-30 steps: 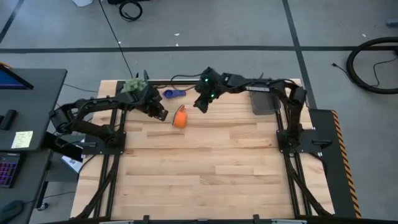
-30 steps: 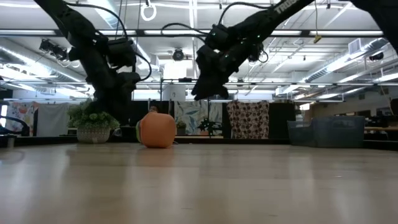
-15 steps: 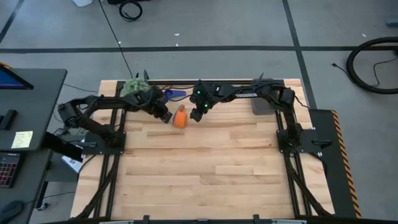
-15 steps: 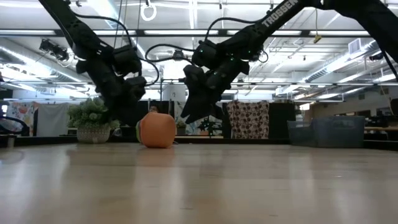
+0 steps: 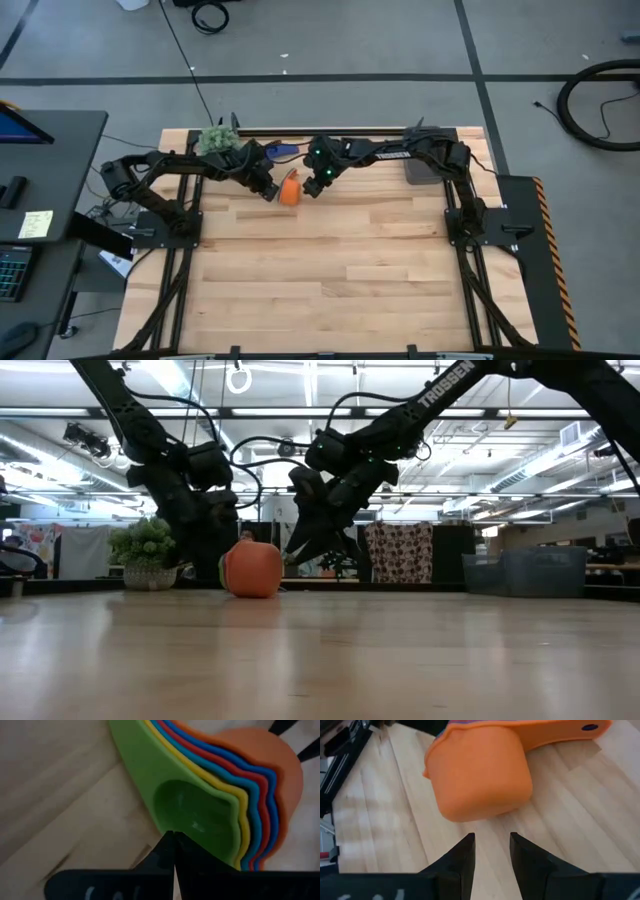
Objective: Nest measuring cups in basket
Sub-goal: Adjust the stacked measuring cups
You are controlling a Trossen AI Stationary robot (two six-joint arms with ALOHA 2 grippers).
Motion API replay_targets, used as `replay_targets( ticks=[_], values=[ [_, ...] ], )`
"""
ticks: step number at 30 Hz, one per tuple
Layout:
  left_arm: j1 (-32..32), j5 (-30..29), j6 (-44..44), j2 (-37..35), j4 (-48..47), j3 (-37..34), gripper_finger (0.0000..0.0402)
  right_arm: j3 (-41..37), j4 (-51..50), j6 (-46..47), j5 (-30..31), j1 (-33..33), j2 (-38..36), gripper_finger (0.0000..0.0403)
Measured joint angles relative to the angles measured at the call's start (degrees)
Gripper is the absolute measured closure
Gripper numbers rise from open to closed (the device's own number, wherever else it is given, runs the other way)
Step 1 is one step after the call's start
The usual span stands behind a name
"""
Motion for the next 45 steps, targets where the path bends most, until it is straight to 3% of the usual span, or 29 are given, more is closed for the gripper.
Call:
replay_targets(
  ticks=[14, 25, 36, 45],
  values=[
    [-3.5, 0.1, -0.2, 0.0, 2.6, 0.0, 0.0395, 0.0, 0.8, 5.0, 2.8, 0.5, 0.4, 0.0277],
    [-3.5, 1.8, 0.0, 0.0, 3.1, 0.1, 0.0395, 0.0, 12.0, 14.5, -7.0, 1.0, 8.5, 0.0278],
    [-3.4, 4.7, -0.1, 0.0, 3.3, 0.1, 0.0395, -0.1, 13.7, 14.9, -4.8, 1.0, 8.6, 0.0278],
    [-3.5, 2.4, 8.6, 0.0, -14.4, 10.8, 0.0395, -0.1, 14.9, 15.4, -2.2, 1.0, 8.6, 0.0278]
  ],
)
